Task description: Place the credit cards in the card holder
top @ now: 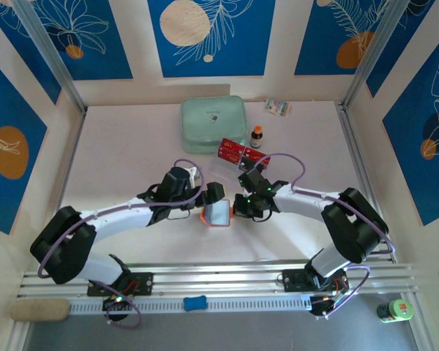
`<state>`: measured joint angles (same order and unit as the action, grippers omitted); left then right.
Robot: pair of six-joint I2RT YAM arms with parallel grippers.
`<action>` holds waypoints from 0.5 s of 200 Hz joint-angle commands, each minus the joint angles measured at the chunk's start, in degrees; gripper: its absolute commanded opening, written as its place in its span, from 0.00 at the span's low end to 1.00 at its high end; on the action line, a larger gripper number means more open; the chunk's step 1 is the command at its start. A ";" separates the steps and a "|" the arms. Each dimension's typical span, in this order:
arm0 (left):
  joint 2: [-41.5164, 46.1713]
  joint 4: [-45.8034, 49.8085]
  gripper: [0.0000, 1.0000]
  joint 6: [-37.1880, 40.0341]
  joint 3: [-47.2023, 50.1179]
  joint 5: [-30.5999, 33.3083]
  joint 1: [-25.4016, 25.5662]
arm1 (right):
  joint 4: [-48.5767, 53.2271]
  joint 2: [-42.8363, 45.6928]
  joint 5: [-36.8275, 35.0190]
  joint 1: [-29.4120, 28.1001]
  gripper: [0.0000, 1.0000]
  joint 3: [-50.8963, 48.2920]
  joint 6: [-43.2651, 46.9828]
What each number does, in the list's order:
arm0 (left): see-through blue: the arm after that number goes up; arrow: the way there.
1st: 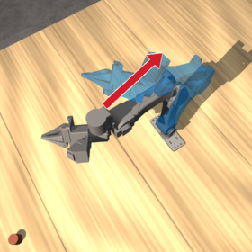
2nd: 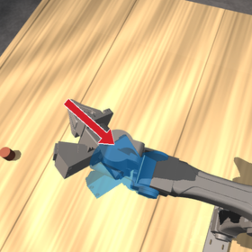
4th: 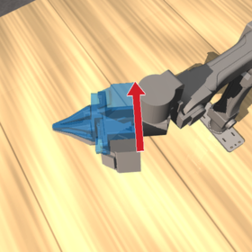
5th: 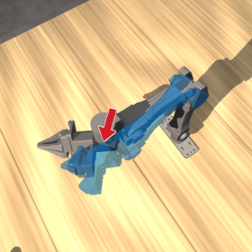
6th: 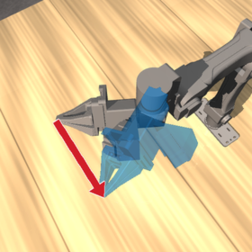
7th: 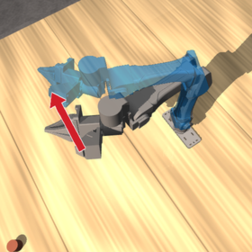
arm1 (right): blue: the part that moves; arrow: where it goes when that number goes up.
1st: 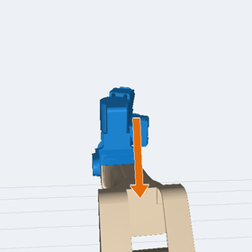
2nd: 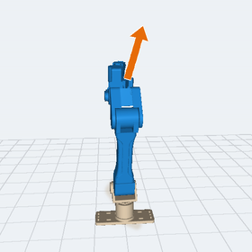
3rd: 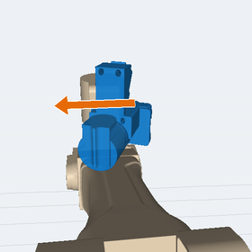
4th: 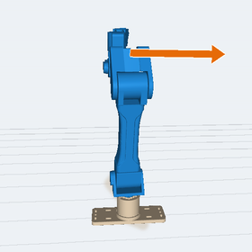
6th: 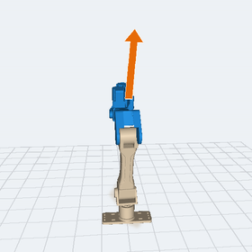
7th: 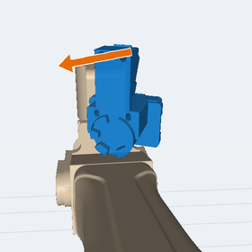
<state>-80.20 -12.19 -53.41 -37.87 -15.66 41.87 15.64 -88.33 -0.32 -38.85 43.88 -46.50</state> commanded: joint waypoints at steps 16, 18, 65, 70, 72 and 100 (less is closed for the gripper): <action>-2.36 -4.38 1.00 -2.03 -1.84 -1.83 2.18 | -2.19 -0.50 3.21 1.00 0.00 1.50 0.08; -2.58 -4.52 1.00 -2.09 -1.92 -1.83 2.21 | -2.26 -0.41 3.26 1.11 0.00 1.41 0.09; -5.72 -6.08 1.00 -2.72 -3.34 -1.33 3.91 | 0.75 4.73 2.95 5.85 0.33 -0.73 -0.07; -5.96 -6.22 1.00 -2.81 -3.50 -1.30 4.07 | 1.07 5.54 3.08 6.61 0.33 -1.23 0.05; -6.05 -6.26 1.00 -2.83 -3.52 -1.26 4.09 | 1.20 5.89 3.12 6.91 0.33 -1.49 0.08; -6.91 -6.80 1.00 -3.10 -4.34 -0.91 4.62 | 3.77 10.30 3.52 10.88 0.34 -3.52 0.95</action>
<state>-86.08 -16.82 -55.68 -39.81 -16.12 45.58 15.51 -81.89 1.96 -30.65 42.41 -46.48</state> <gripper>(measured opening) 0.998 0.336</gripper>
